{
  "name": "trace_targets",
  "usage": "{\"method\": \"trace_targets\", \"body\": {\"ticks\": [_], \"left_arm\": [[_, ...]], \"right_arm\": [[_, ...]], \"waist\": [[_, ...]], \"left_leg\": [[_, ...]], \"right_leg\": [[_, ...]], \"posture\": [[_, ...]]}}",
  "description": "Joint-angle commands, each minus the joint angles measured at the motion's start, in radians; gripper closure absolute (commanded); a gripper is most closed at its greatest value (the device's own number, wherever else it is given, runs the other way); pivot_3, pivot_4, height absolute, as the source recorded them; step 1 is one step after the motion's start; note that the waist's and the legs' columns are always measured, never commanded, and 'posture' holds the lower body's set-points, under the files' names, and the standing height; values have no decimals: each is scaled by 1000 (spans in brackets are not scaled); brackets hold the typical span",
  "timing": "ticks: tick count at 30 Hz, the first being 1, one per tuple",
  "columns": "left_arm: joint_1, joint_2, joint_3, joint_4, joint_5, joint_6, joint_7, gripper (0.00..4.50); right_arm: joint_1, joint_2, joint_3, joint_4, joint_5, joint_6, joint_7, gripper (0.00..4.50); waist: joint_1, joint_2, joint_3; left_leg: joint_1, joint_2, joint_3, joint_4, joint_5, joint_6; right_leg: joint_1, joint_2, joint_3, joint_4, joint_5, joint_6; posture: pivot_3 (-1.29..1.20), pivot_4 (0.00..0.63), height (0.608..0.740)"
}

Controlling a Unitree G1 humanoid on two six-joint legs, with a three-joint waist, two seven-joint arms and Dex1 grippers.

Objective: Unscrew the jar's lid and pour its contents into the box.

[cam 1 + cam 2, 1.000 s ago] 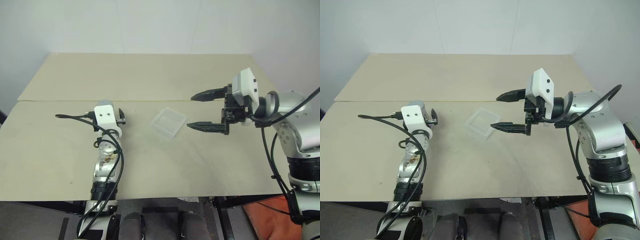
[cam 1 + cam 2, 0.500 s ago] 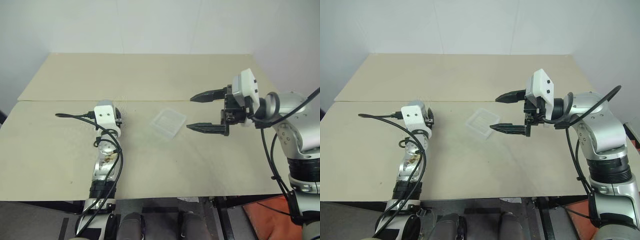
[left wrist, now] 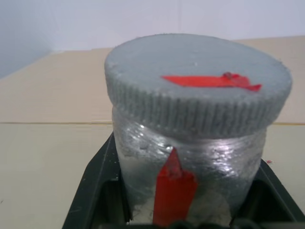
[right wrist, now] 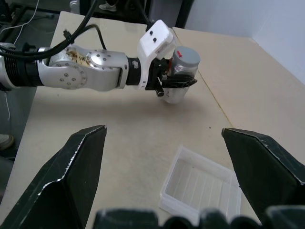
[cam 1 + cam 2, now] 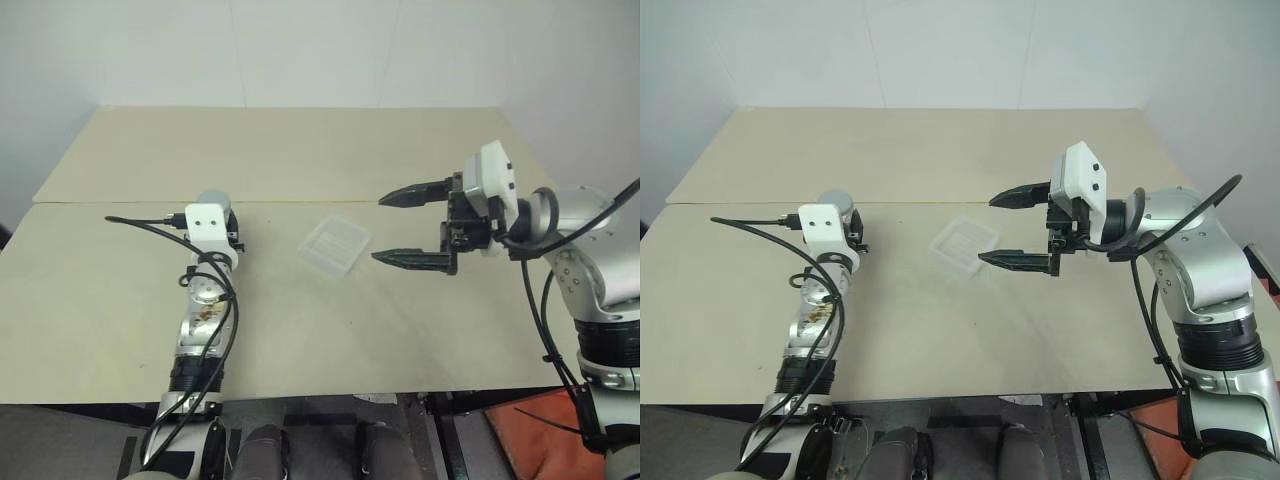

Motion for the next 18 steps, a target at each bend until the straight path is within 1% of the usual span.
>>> {"method": "trace_targets", "body": {"ticks": [1, 6, 7, 9, 12, 15, 18], "left_arm": [[17, 111, 22, -153, -168, 80, -269, 2559], [40, 298, 61, -223, -390, 205, -613, 2559], [38, 324, 67, -221, -418, 221, -661, 2559], [41, 400, 73, -216, -488, 256, -812, 2559], [35, 481, 64, -197, -552, 276, -989, 2559], [4, 519, 38, -158, -582, 262, -1144, 2559], [-46, 517, -2, -116, -578, 249, -1241, 2559]], "right_arm": [[-9, 10, -36, -35, 22, -6, -22, 0], [-34, 60, -13, -28, 15, -6, -54, 0], [-39, 69, -9, -26, 14, -3, -58, 0], [-53, 94, 3, -24, 9, 11, -79, 0], [-87, 125, 30, -23, 4, 62, -120, 0], [-140, 169, 68, -17, -6, 101, -158, 0], [-183, 231, 82, -17, 22, 142, -190, 0]], "waist": [[-4, 0, 0], [-5, 0, 0], [-6, 0, 0], [-6, 0, 0], [-9, 0, 0], [-10, 0, 0], [-8, 0, 0]], "left_leg": [[0, 0, 0, 0, 0, 0], [0, 0, 0, 0, 0, -1], [0, 0, 0, 0, 1, -1], [0, 0, 0, 0, 1, -1], [0, 0, 1, 0, 1, -1], [0, 0, 1, 0, 1, -1], [0, 0, 0, 0, 1, -2]], "right_leg": [[-1, 0, 0, 0, 0, 0], [0, 0, 0, 0, 0, 0], [0, 0, 0, 0, 0, 0], [0, 0, 0, 0, 0, 0], [-1, 0, 0, 1, 0, 0], [-1, 0, 0, 1, 0, 0], [-1, 0, -1, 1, 0, 0]], "posture": [[0, 150, 740], [0, 150, 740], [0, 150, 740], [0, 150, 740], [0, 150, 740], [0, 150, 740], [0, 150, 740]]}}
